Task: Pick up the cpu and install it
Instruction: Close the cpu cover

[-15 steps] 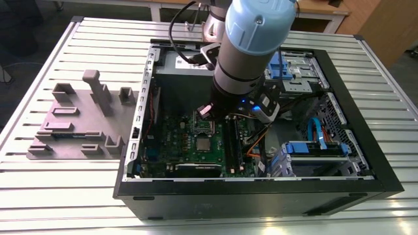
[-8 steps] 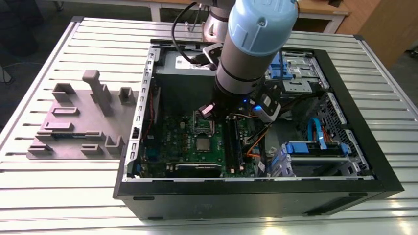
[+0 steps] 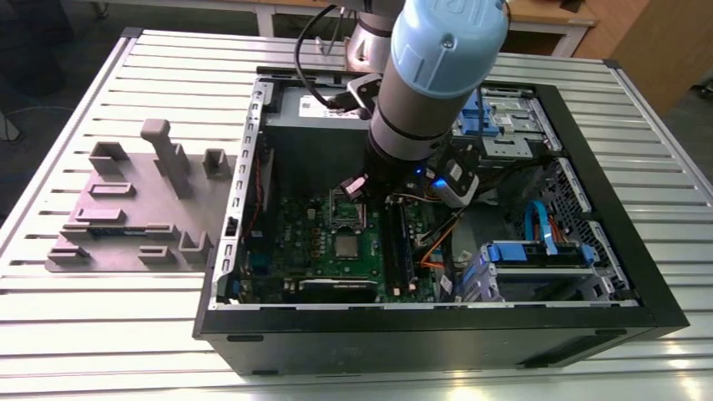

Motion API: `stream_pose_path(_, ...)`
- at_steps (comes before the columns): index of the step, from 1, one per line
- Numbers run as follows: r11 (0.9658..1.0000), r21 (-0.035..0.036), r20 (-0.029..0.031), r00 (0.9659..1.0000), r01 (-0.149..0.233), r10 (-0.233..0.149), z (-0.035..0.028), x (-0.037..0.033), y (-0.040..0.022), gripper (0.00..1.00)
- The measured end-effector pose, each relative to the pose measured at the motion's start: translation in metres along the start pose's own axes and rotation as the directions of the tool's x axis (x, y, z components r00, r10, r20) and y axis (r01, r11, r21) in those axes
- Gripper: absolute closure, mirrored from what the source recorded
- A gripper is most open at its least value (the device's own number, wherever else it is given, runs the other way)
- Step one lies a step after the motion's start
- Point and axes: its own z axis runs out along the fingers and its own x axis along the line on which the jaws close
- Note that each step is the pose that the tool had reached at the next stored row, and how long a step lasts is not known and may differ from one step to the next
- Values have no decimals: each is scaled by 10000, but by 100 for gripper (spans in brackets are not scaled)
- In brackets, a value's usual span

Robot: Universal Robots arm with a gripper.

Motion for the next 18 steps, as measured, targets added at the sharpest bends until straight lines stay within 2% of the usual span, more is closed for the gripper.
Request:
stream_pose_path(8, 10000, -75, 40, 10000, 3, -2, 29, -23, 18, 89)
stream_pose_path(18, 9997, -71, 95, 9997, -216, 217, 61, -36, 43, 89)
